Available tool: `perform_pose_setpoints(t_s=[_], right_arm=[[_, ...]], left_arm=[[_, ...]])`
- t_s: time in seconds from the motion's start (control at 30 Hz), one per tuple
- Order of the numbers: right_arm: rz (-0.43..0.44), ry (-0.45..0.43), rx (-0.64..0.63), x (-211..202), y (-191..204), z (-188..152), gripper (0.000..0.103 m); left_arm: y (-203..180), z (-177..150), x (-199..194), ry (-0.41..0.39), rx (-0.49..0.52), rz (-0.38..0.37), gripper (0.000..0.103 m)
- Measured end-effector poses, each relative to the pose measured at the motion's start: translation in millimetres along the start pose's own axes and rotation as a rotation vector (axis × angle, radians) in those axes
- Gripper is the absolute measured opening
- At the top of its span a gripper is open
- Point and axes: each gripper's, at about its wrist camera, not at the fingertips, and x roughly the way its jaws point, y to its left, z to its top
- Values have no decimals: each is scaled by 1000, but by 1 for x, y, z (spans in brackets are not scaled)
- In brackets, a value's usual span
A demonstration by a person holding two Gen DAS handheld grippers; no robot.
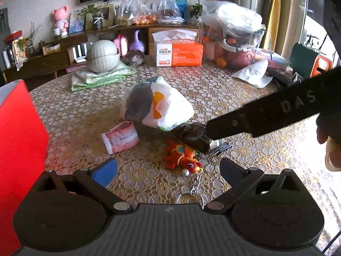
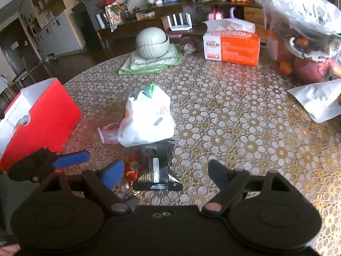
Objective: Organize objects
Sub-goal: 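Grasp the black snack packet with the right tool while the left tool grasps the orange toy keychain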
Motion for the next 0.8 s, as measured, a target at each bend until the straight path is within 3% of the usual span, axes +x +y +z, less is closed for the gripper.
perform_pose_setpoints(t_s=[0.23,0.4,0.67,0.8], right_arm=[[-2,23,15,18,3,3,82],[11,42,21,27,5,2,68],[16,43,25,31,6,0,53],[12,34,16,29,10,-1,42]], left_arm=[[-2,-1,17,-6,18,-14,102],[-5,-4,20,-21,36,-18,99],[-8,-7,22,-33,51,-26,74],[-12,-6,19,-39,68,-37,43]])
